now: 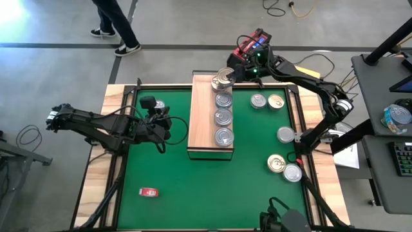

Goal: Stack canned seafood by type on shelf
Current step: Stack the top left dark blue tuna can on top of the dark blue tuna can on the shelf

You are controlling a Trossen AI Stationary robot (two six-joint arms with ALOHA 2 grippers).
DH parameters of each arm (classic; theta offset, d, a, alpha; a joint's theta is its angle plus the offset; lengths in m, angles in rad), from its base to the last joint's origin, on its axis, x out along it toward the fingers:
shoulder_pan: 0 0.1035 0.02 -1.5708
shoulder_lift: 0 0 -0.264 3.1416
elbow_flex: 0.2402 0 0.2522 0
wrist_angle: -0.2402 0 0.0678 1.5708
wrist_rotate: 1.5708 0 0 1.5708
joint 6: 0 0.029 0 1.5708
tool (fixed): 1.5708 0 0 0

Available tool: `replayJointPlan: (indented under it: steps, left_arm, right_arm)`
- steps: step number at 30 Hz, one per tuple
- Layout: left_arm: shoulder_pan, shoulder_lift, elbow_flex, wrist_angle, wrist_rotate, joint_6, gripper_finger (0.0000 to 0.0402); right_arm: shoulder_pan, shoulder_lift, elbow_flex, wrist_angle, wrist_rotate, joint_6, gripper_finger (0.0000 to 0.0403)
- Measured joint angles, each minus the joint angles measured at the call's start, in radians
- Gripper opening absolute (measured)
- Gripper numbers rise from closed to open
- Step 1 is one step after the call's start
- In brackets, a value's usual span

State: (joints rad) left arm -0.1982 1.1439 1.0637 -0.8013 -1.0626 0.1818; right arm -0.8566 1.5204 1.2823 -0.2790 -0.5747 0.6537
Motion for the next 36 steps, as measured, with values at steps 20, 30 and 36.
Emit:
replayJointPlan:
  steps: [20,30,36]
  left_arm:
    - [0.000,0.000,0.000,0.000,0.000,-0.008,0.0000]
    - [0.000,0.000,0.000,0.000,0.000,-0.008,0.0000]
    - [0.000,0.000,0.000,0.000,0.000,-0.007,0.0000]
  right_arm:
    - [0.000,0.000,0.002,0.005,-0.003,0.060,0.0196]
    - [-0.005,0.000,0.001,0.032,-0.047,0.110,0.0199]
    - [-0.005,0.000,0.022,0.050,-0.055,0.113,0.0192]
